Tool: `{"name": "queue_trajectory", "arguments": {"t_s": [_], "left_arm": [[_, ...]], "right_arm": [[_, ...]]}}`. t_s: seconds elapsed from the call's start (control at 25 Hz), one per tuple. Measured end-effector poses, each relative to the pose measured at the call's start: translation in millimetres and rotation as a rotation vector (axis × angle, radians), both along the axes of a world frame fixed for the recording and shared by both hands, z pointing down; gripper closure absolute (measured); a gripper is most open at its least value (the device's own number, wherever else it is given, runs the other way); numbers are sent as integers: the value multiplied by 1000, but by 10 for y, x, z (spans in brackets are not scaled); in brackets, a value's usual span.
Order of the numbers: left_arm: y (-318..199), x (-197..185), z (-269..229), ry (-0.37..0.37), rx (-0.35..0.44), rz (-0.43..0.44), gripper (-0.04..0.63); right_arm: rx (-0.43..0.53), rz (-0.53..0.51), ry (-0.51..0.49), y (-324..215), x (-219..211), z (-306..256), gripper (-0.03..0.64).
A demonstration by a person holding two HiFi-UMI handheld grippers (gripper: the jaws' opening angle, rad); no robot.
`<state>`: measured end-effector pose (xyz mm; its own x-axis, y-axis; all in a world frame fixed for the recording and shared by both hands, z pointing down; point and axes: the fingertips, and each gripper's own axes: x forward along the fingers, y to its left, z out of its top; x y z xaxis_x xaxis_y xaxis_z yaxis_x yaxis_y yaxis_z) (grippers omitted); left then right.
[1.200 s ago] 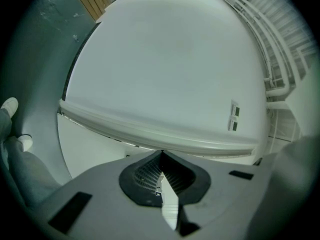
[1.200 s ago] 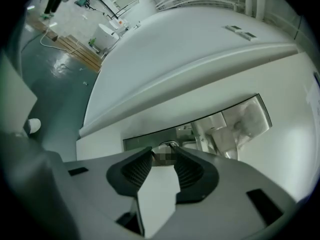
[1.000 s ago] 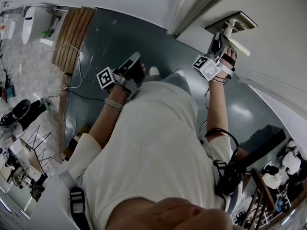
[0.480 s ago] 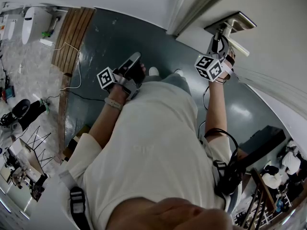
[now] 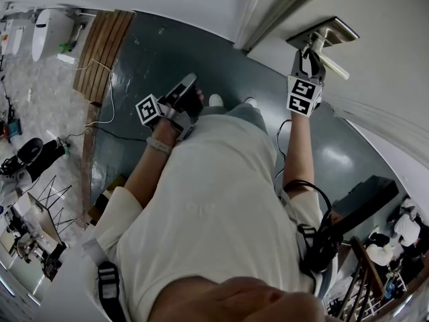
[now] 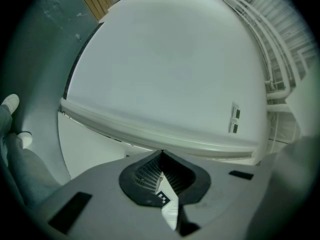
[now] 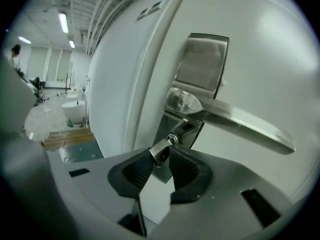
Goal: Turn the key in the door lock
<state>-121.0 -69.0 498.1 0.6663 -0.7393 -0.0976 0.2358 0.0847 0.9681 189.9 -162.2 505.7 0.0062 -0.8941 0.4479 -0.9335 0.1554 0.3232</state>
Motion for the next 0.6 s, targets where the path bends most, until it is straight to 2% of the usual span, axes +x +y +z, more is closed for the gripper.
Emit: {"name": "queue_trajectory", "arguments": {"t_s": [0.08,0.16,0.32,0.52,0.6], "left_arm": [[2,-4,-1,-1,-1,0,588],[-2,-10,-10,-3,2,0,588],[-1,-26,-18,-5,2,-5,588],[-8,-46,-27,-7,-1,-7,588],[-10,-52,-35,-5,-1,-9,588]], "right_arm": [[11,39,-233,7,12,18,537],[36,80,-435,8,23,16,537],[77,120,-667,18,22,-11,538],[115,177,-1099,25,-9,-52,548],[133,196,-1240,27,-15,-64,548]]}}
